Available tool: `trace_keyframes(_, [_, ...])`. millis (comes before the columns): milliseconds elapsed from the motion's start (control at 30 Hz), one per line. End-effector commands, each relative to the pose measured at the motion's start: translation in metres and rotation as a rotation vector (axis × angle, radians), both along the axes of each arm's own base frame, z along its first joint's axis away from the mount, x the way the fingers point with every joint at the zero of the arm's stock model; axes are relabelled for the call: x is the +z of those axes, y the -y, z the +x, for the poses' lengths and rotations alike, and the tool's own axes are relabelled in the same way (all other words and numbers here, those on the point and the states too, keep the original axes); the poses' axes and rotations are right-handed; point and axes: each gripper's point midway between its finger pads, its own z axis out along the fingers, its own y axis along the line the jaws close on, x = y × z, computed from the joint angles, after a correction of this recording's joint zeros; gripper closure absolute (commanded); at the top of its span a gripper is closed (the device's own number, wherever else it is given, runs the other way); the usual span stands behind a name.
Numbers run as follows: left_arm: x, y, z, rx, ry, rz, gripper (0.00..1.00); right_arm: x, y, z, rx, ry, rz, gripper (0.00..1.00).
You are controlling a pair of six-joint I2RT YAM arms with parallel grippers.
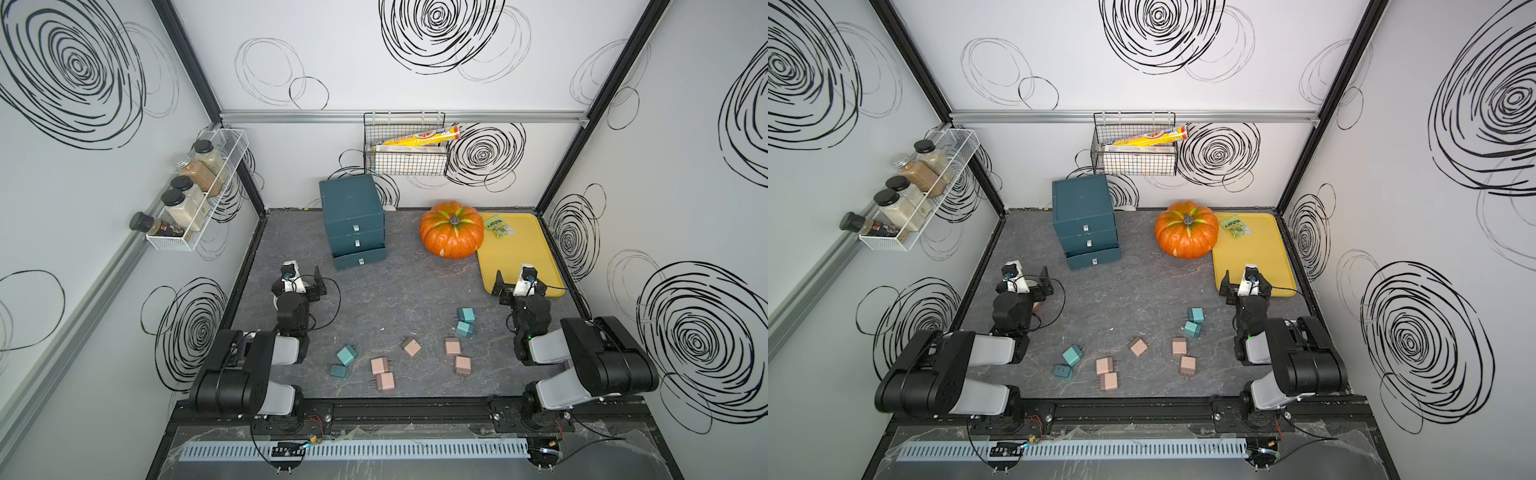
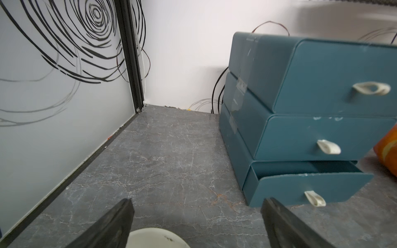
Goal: Place the plugs into the drawer by color
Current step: Move the storage box to the center of the board.
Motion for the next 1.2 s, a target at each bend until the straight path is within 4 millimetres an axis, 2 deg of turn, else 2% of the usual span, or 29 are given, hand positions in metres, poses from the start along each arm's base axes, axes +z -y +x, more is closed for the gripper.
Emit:
trace_keyframes(0, [0.047, 0.003, -0.006, 0.031, 0.11, 0.016, 0.01, 0.048, 0.001, -0.005, -0.009, 0.095, 0.034, 0.0])
trace_keyframes(33, [0.06, -0.004, -0.01, 0.083, 0.144, -0.03, 0.01, 0.062, 0.004, -0.003, -0.026, 0.097, 0.124, 0.0])
trace_keyframes(100, [0.081, -0.029, -0.016, 0.265, 0.15, -0.235, 0.01, 0.099, -0.026, -0.003, 0.148, 0.117, 0.179, 0.0])
trace_keyframes(133, [0.087, -0.036, -0.015, 0.307, 0.124, -0.291, 0.01, 0.111, -0.035, -0.007, 0.205, 0.152, 0.2, 0.0])
trace_keyframes(167, [0.096, -0.035, -0.012, 0.295, 0.102, -0.313, 0.01, 0.122, -0.039, -0.012, 0.238, 0.196, 0.247, 0.0])
trace_keyframes(233, [0.11, -0.022, -0.005, 0.204, 0.084, -0.34, 0.01, 0.132, -0.05, -0.017, 0.307, 0.225, 0.298, 0.0])
trace_keyframes(367, [0.125, 0.003, 0.007, 0.018, 0.107, -0.458, 0.01, 0.143, -0.082, -0.011, 0.492, 0.199, 0.298, 0.03])
trace_keyframes(500, [0.132, 0.026, 0.03, -0.117, 0.063, -0.564, 0.01, 0.133, -0.099, 0.012, 0.569, 0.074, 0.397, 0.0])
trace_keyframes(600, [0.131, 0.039, 0.055, -0.17, -0.009, -0.597, 0.01, 0.128, -0.123, 0.029, 0.698, -0.031, 0.433, 0.08])
trace_keyframes(700, [0.125, 0.046, 0.081, -0.2, -0.065, -0.615, 0.01, 0.122, -0.136, 0.045, 0.726, -0.099, 0.473, 0.13])
trace_keyframes(800, [0.121, 0.04, 0.105, -0.179, -0.141, -0.613, 0.01, 0.124, -0.154, 0.054, 0.718, -0.118, 0.4, 0.12])
trace_keyframes(900, [0.124, 0.042, 0.123, -0.227, -0.135, -0.63, 0.03, 0.123, -0.172, 0.061, 0.729, -0.142, 0.37, 0.13])
trace_keyframes(1033, [0.106, 0.043, 0.155, -0.219, -0.232, -0.623, 0.07, 0.118, -0.186, 0.074, 0.744, -0.175, 0.387, 0.17])
trace_keyframes(1167, [0.096, 0.045, 0.17, -0.232, -0.235, -0.629, 0.14, 0.114, -0.221, 0.089, 0.803, -0.232, 0.305, 0.2])
